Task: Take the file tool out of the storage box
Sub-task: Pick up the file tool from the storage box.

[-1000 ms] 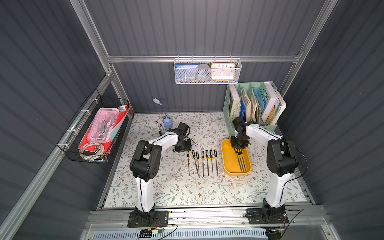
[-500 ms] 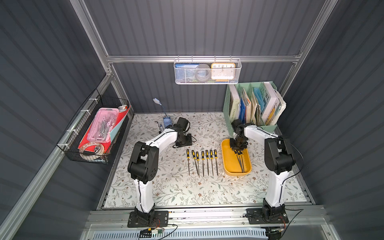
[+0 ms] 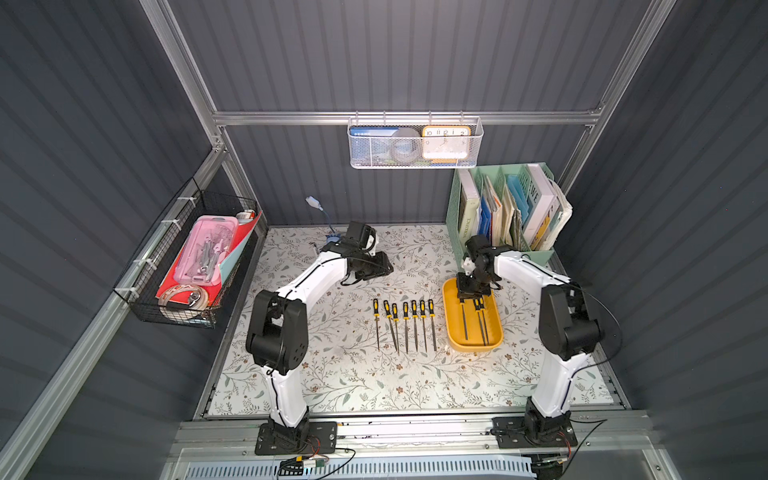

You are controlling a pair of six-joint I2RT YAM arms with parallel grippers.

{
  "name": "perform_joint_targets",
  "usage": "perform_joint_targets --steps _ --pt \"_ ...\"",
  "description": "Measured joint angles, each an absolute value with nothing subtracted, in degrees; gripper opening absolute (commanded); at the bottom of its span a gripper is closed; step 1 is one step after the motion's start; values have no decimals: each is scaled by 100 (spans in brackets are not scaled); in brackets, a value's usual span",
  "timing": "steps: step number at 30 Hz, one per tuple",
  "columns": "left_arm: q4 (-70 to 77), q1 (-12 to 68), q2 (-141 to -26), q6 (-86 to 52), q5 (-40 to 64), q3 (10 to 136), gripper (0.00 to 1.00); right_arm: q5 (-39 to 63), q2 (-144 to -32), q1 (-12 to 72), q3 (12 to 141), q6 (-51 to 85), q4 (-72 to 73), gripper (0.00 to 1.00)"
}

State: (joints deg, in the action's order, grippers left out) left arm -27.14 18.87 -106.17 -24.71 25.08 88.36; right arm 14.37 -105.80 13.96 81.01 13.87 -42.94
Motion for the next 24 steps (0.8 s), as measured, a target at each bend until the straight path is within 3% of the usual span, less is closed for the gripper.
perform_joint_targets --steps 6,11,18,24 --pt "-1594 1769 -10171 -2480 4117 8836 48 3695 -9133 1317 7719 1555 -3006 0" --pt "-976 1809 -10186 -2582 5129 8836 49 5356 -8930 1391 7308 2423 -1551 0" --pt "-410 1848 -10184 -2742 6051 8812 47 6219 -8960 1802 7203 3258 -421 0" --pt "-228 1962 -10184 -2783 6458 8676 39 6534 -9094 1931 7212 3839 261 0"
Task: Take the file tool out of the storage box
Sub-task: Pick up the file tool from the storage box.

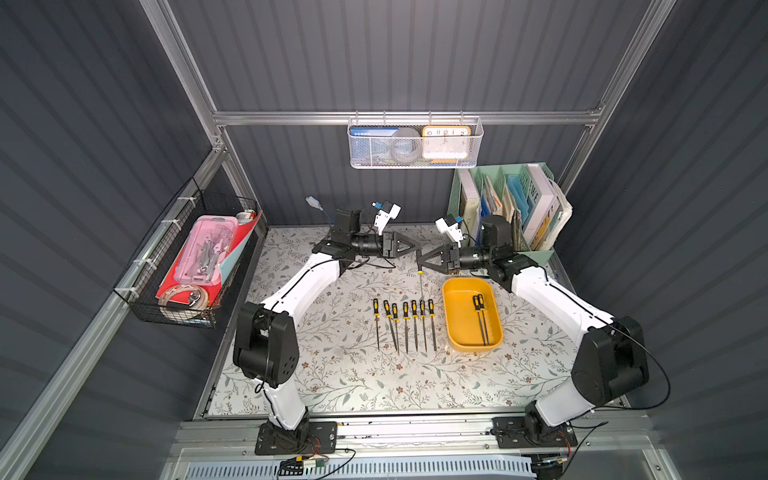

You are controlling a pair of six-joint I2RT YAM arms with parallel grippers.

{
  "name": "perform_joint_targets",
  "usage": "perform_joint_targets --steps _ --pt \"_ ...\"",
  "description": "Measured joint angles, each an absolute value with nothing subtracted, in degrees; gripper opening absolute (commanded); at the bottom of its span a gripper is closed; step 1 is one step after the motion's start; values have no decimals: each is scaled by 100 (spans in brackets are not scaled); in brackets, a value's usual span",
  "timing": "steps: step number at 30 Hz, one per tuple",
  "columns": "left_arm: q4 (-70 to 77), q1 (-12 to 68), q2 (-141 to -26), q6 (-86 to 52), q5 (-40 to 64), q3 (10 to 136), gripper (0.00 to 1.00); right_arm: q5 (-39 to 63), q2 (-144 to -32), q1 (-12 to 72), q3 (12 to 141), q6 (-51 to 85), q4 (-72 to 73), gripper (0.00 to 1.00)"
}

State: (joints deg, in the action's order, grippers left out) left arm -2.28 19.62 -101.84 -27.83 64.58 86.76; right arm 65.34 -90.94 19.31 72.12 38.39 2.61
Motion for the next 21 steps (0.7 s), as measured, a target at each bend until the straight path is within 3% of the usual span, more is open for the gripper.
perform_joint_targets --steps 9,13,17,20,21 --pt "263 2005 -10132 -2941 6932 8364 29 6593 -9284 2014 7210 4217 718 0" --pt "403 1984 -10086 -3004 6987 8296 18 6650 -9369 2032 7210 4377 939 0" --pt "532 1959 -10001 -3094 7011 8143 0 6751 -9424 2053 7210 4394 1070 0" --pt "565 1927 -9990 -3111 7028 8077 0 6755 -9491 2075 7210 4403 1125 0" --pt "572 1918 -9990 -3109 7017 8051 0 6757 -9520 2080 7210 4410 1151 7"
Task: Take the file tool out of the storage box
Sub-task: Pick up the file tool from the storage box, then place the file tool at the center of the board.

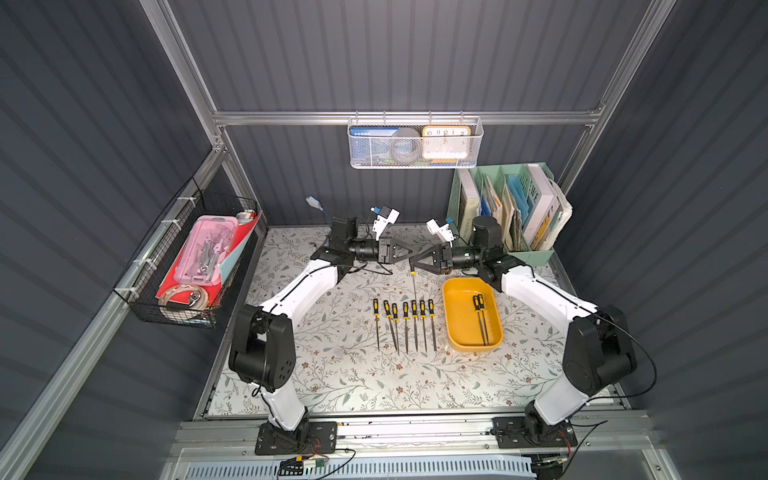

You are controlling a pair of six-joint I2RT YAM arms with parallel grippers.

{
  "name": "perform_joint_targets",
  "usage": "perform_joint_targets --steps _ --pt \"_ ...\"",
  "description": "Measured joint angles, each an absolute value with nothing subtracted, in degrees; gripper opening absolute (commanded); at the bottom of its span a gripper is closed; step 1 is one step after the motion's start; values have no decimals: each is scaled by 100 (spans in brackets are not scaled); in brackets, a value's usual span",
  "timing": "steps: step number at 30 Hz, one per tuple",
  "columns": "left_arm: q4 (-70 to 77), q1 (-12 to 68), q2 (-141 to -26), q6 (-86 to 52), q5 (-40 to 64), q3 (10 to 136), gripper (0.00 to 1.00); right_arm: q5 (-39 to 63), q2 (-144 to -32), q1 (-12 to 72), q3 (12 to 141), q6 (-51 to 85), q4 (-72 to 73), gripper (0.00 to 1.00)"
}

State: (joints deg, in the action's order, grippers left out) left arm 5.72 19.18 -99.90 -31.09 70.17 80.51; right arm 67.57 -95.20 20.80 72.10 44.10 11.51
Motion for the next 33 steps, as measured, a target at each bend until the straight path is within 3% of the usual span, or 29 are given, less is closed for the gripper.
perform_joint_targets --steps 5,9,21,33 --pt "307 1894 -9990 -2921 6724 8023 0 6517 -9592 2084 7218 4283 965 51" --pt "-816 1874 -10031 -2528 5902 8169 0 5612 -9537 1988 7297 3809 268 63" --pt "-3942 1793 -11118 -1861 2244 9227 0 3470 -9354 1804 7572 2687 -2139 61" --pt "-4473 1796 -11524 -1839 943 9255 0 2237 -9736 1774 7760 2270 -3605 62"
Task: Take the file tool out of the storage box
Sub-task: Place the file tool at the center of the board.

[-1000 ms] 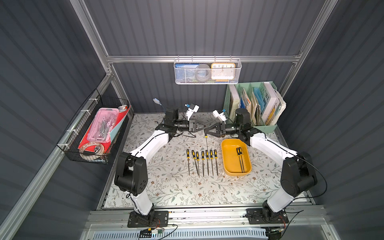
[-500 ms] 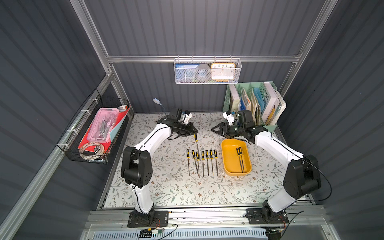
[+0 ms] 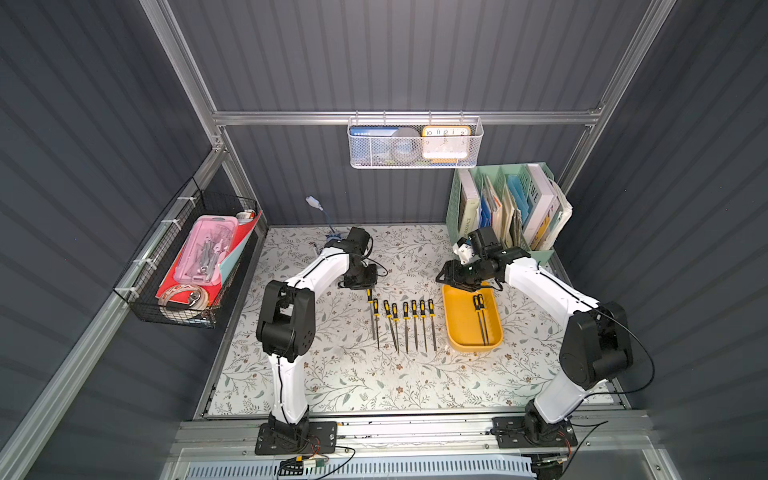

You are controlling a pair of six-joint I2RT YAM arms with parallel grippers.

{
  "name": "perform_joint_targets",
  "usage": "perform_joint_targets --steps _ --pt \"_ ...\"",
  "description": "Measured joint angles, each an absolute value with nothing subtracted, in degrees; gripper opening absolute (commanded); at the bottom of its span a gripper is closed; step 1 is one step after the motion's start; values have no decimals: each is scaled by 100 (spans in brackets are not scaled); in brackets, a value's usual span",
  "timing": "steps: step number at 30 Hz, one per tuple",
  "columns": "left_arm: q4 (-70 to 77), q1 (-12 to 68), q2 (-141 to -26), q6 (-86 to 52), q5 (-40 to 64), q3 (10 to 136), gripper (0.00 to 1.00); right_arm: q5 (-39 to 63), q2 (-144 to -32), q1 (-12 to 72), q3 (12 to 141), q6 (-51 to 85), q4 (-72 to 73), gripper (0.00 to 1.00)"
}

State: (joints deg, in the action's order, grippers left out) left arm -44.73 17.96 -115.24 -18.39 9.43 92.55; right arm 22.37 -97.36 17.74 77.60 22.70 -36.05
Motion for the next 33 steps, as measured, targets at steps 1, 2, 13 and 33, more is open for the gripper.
perform_joint_targets --steps 1,2,13,33 --pt "-4475 1796 -11535 -1837 902 9247 0 2189 -9758 1767 7760 2252 -3667 62" --pt "-4471 1796 -11555 -1837 864 9238 0 2137 -9771 1765 7760 2235 -3723 62" --pt "-4331 1811 -11856 -1839 657 8962 1 1354 -9830 1608 7891 2134 -4372 62" --pt "-4167 1881 -11957 -1841 268 8899 40 64 -10409 1433 8112 1732 -5131 57"
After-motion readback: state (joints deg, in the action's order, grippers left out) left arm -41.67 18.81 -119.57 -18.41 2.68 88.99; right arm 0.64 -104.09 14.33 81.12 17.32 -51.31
